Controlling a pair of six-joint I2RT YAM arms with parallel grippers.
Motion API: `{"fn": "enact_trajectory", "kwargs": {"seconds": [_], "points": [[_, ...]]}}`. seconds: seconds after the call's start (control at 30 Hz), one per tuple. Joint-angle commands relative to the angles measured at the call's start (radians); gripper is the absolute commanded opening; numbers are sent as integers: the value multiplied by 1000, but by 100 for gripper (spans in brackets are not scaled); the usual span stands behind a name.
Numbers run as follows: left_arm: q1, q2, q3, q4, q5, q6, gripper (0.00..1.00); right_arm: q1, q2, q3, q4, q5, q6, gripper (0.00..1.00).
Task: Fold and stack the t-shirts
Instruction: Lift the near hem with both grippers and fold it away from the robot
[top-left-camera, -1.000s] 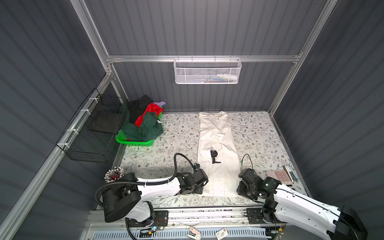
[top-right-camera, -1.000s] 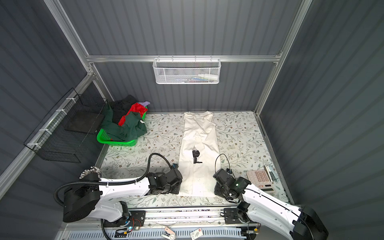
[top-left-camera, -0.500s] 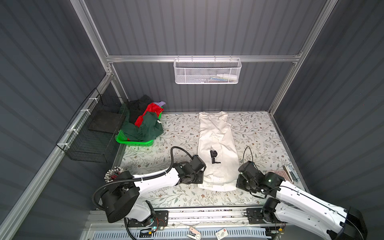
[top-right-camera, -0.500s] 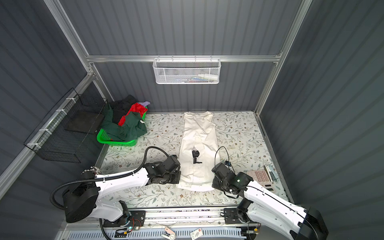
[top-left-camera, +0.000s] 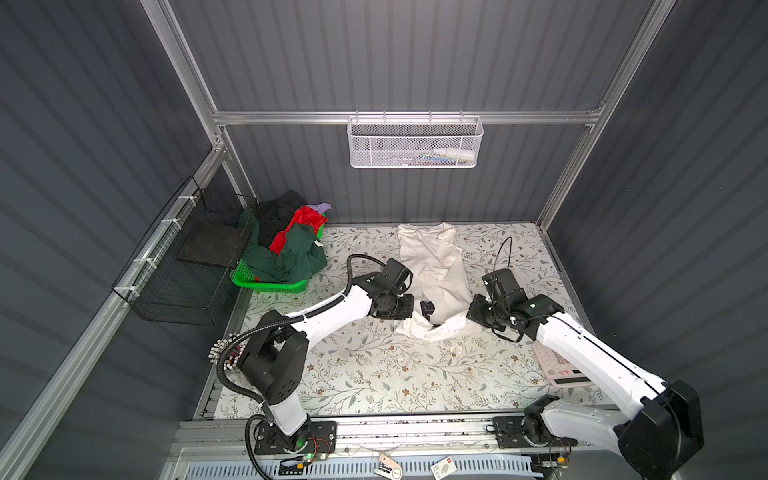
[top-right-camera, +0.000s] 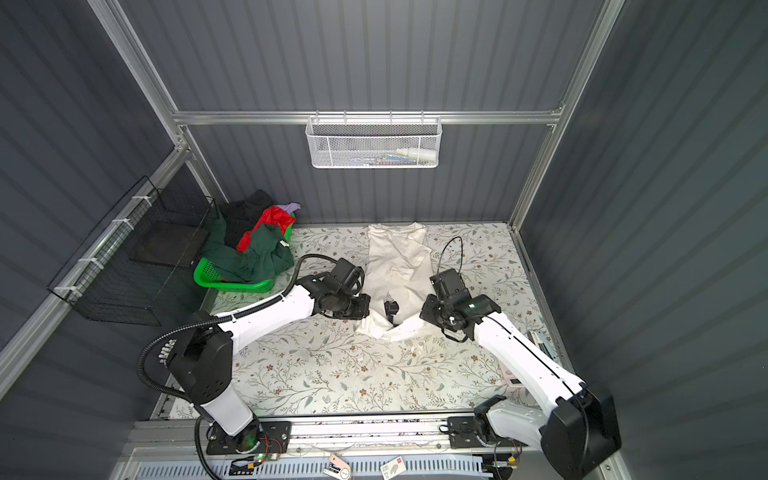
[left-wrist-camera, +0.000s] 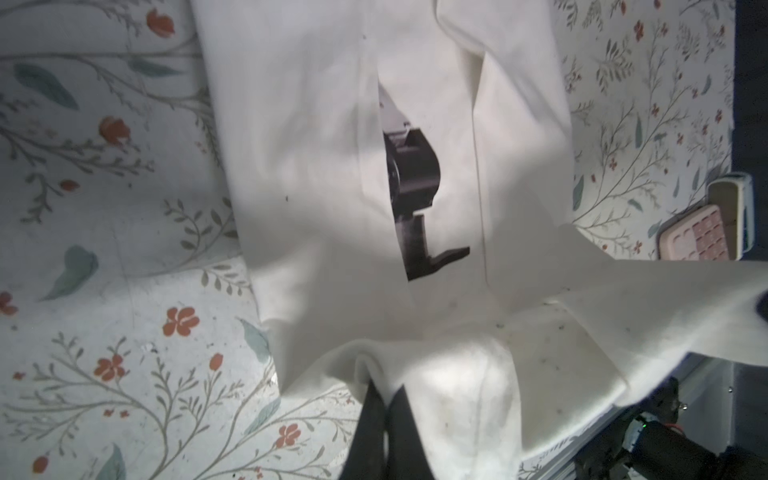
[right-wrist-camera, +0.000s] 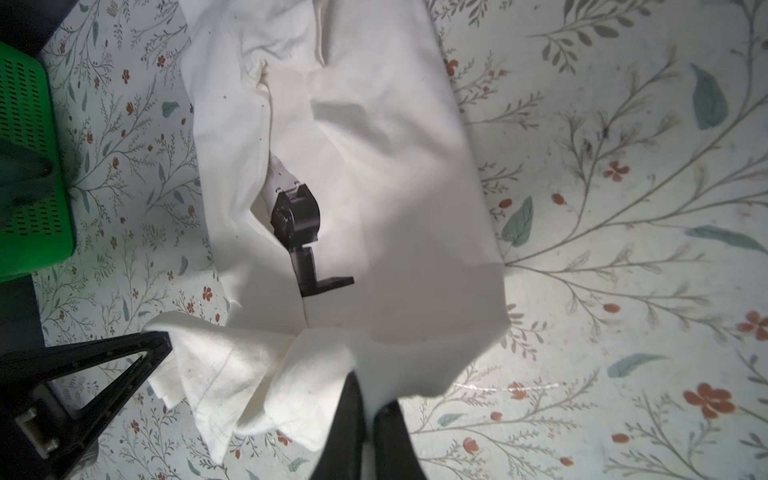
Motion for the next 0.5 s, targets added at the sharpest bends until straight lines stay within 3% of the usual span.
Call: {"fn": "enact_trajectory", "kwargs": {"seconds": [0.0,0.47], "points": [[52,67,84,-57,59,60,0,-59,73,45,43,-50,-82,0],[165,264,335,-56,75,86,0,-187,452,306,144,-193,-173,0]]}}
